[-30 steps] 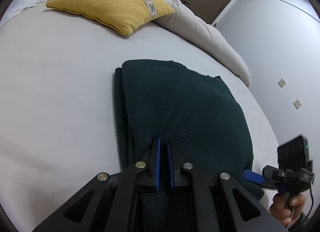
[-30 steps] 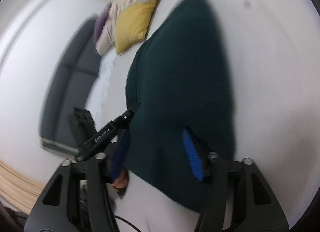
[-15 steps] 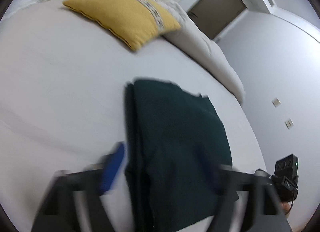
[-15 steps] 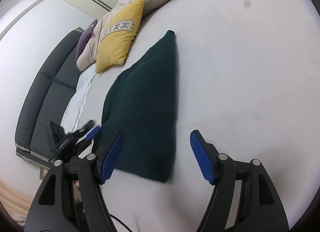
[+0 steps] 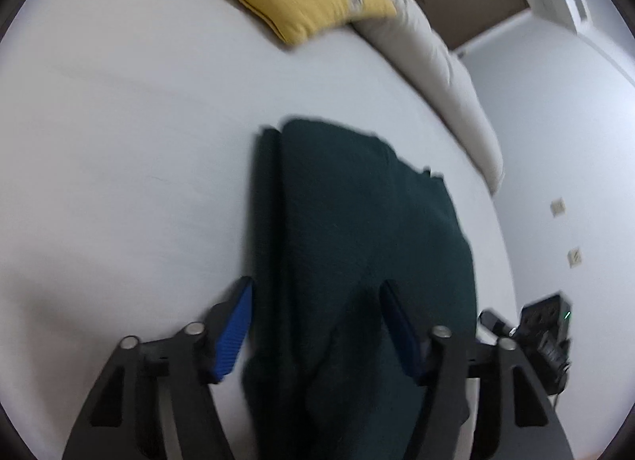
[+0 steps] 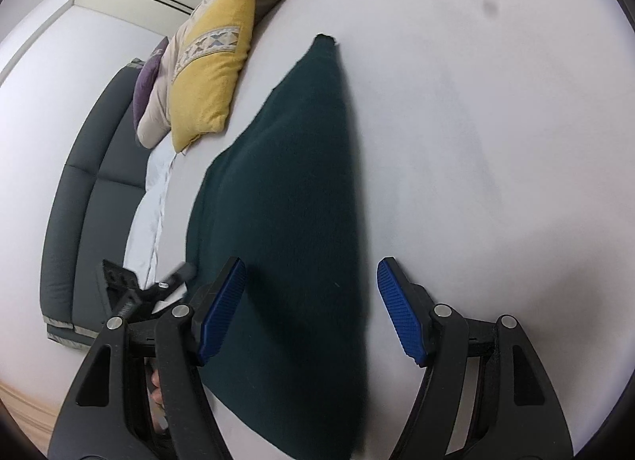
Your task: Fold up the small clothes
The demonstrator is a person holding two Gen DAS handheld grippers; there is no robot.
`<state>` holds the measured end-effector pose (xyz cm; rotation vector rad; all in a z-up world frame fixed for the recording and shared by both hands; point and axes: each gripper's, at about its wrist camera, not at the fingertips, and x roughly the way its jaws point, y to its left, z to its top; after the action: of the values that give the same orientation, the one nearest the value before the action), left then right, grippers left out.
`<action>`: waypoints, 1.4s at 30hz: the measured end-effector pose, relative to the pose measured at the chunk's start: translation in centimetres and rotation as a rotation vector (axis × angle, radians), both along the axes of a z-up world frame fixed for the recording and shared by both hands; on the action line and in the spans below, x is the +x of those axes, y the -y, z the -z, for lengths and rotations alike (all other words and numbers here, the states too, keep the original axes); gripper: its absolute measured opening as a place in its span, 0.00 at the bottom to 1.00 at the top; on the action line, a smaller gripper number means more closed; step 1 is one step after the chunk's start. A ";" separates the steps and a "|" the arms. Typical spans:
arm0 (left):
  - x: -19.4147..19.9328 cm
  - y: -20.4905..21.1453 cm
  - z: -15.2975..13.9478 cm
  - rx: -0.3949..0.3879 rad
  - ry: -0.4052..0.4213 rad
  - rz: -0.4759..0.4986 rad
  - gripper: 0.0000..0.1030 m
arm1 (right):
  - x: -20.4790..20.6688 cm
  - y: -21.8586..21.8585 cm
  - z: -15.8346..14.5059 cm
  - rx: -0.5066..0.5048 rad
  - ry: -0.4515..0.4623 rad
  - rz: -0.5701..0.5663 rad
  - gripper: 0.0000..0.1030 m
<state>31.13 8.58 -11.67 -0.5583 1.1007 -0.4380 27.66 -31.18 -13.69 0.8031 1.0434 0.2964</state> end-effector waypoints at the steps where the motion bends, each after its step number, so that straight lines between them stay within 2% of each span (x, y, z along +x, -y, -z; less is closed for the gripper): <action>1: 0.2 0.3 0.0 0.011 0.000 0.003 0.59 | 0.6 -0.4 0.2 0.006 0.000 -0.008 0.65; 5: 0.8 0.1 0.7 -0.029 -0.036 0.002 0.40 | 2.4 -2.4 0.5 -0.052 -0.009 -0.046 0.62; 6: 0.9 0.1 0.9 -0.033 -0.038 0.008 0.37 | 2.7 -2.7 0.6 -0.066 -0.011 -0.050 0.58; 9: 0.7 0.4 0.9 -0.017 -0.026 0.022 0.32 | 3.2 -3.2 0.6 -0.101 -0.013 -0.054 0.49; 14: 0.5 0.7 0.2 0.014 -0.015 0.019 0.27 | 3.4 -4.4 -0.6 -0.204 0.000 -0.054 0.40; 18: -0.1 0.7 -0.8 0.027 -0.001 0.010 0.24 | 2.7 -5.7 -2.7 -0.305 0.039 -0.059 0.36; 22: -1.4 1.1 -2.7 0.052 0.040 0.018 0.24 | 1.2 -6.3 -5.2 -0.355 0.090 -0.070 0.35; 30: -6.2 1.9 -7.2 0.034 0.126 0.048 0.24 | -4.3 -5.2 -9.5 -0.337 0.164 -0.060 0.35; 37: -11.8 4.1 -10.6 0.058 0.179 0.118 0.24 | -11.9 -3.1 -13.1 -0.304 0.203 -0.049 0.35; 42: -16.1 5.1 -11.5 0.076 0.199 0.152 0.24 | -17.7 -1.8 -14.4 -0.278 0.219 -0.040 0.35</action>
<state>15.01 3.46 -0.16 -0.3569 0.9668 -0.5692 9.97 -29.35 0.75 0.4881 0.8717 0.2601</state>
